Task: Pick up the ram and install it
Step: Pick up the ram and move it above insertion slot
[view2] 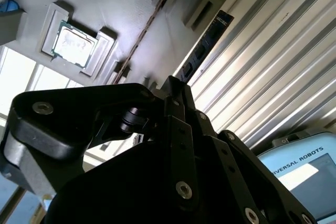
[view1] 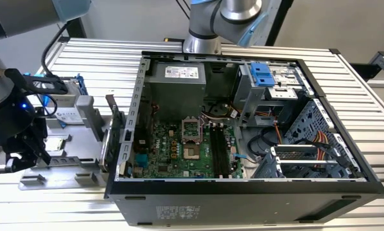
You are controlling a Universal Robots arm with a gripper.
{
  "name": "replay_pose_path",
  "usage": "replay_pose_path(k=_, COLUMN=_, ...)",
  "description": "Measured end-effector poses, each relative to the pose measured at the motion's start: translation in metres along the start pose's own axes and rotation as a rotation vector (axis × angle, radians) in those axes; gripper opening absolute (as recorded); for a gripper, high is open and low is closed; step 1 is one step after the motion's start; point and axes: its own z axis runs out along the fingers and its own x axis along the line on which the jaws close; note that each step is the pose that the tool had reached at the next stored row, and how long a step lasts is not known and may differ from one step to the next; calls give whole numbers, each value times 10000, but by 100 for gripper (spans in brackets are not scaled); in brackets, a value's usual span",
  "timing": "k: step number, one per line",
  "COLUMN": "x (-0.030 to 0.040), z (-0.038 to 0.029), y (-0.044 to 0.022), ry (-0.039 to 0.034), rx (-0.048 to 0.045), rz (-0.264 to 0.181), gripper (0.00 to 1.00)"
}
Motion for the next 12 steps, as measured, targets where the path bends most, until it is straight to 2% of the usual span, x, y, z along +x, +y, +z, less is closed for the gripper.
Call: replay_pose_path(k=12, x=0, z=-99, y=2, ry=0, rx=0, rz=1, gripper=0)
